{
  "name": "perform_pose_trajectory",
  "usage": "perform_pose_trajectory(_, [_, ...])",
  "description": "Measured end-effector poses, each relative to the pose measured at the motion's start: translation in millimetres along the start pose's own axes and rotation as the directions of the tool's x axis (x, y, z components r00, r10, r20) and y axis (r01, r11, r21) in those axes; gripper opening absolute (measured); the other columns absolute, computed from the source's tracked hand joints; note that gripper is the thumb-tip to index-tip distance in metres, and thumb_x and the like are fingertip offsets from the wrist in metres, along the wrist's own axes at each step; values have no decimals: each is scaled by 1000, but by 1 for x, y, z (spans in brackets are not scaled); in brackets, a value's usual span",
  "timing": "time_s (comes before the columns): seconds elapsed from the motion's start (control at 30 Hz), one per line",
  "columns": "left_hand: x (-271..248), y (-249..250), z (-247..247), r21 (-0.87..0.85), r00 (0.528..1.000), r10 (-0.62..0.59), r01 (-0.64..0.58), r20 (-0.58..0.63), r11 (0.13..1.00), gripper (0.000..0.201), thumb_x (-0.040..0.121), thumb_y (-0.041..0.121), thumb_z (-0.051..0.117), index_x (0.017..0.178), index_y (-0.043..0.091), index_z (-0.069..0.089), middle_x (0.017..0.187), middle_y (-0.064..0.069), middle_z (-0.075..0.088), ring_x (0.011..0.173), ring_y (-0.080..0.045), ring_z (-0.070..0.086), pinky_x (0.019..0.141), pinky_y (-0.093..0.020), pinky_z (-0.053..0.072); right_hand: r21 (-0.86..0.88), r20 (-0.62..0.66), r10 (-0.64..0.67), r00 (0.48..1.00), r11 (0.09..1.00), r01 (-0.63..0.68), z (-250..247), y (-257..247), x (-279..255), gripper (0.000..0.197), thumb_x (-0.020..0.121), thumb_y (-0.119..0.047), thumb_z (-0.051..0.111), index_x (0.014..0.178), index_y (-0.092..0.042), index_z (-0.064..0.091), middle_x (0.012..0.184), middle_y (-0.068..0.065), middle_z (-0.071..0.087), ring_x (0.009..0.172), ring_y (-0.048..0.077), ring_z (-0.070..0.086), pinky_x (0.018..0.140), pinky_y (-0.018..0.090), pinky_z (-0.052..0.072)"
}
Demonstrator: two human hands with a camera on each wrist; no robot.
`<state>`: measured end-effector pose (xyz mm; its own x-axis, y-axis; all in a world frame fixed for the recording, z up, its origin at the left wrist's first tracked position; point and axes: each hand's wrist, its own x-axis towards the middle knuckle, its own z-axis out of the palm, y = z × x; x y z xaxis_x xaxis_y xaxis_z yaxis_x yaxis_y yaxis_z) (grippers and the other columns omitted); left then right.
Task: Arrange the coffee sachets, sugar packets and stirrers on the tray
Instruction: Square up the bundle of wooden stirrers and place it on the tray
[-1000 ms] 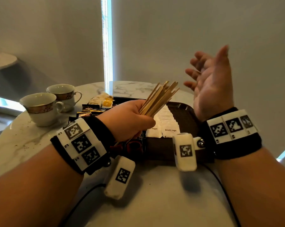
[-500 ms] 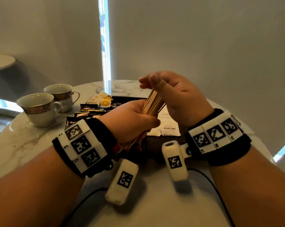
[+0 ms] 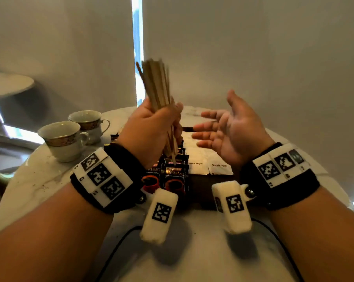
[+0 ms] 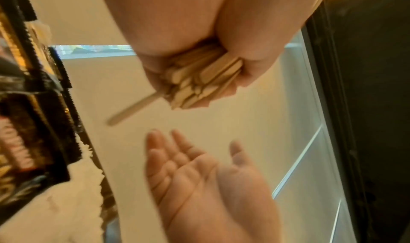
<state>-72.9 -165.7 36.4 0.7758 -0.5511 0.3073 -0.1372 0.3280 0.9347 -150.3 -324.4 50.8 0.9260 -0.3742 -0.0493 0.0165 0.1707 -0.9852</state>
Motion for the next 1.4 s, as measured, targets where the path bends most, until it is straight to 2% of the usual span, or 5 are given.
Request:
perform_pose_trajectory(0.4, [1,-13,10,-45,990,129,-132,-63,990,13,87,34,68,88,24,61,76,-1,63,76,-25,65,79,-49,57,514,469,108,877,774,-370,18,14,-8,116,74,-86,50,143,7,40,150,28,42,136,47,44,116,55,33])
perform_pose_trajectory(0.67, [-2,-12,11,40,985,154,-151,-82,988,12,97,28,65,96,18,58,76,-4,63,71,-25,66,71,-45,61,501,399,107,911,806,-315,22,18,-8,114,75,-85,50,144,5,41,145,25,48,131,44,50,113,53,37])
perform_pose_trajectory(0.9, [-8,2,4,467,958,-114,-22,261,884,14,93,27,69,100,30,57,63,4,62,56,-14,58,55,-29,54,-279,4,-206,978,939,199,11,1,-8,95,52,-83,56,124,-22,61,112,8,63,100,23,56,74,37,46])
perform_pose_trajectory(1.13, [-12,-1,15,553,914,-260,48,312,832,8,90,15,70,88,22,65,62,8,66,58,-6,64,58,-19,54,-184,22,-260,965,948,260,30,13,-21,20,93,-24,67,96,-6,75,100,13,76,90,28,73,90,47,57])
perform_pose_trajectory(1.4, [-14,-2,20,587,951,-219,51,218,808,16,89,19,72,92,30,61,75,4,65,56,-4,60,56,-19,48,-254,-74,-276,958,935,250,39,15,-21,28,91,-45,66,88,-19,78,98,0,78,94,24,74,94,52,55])
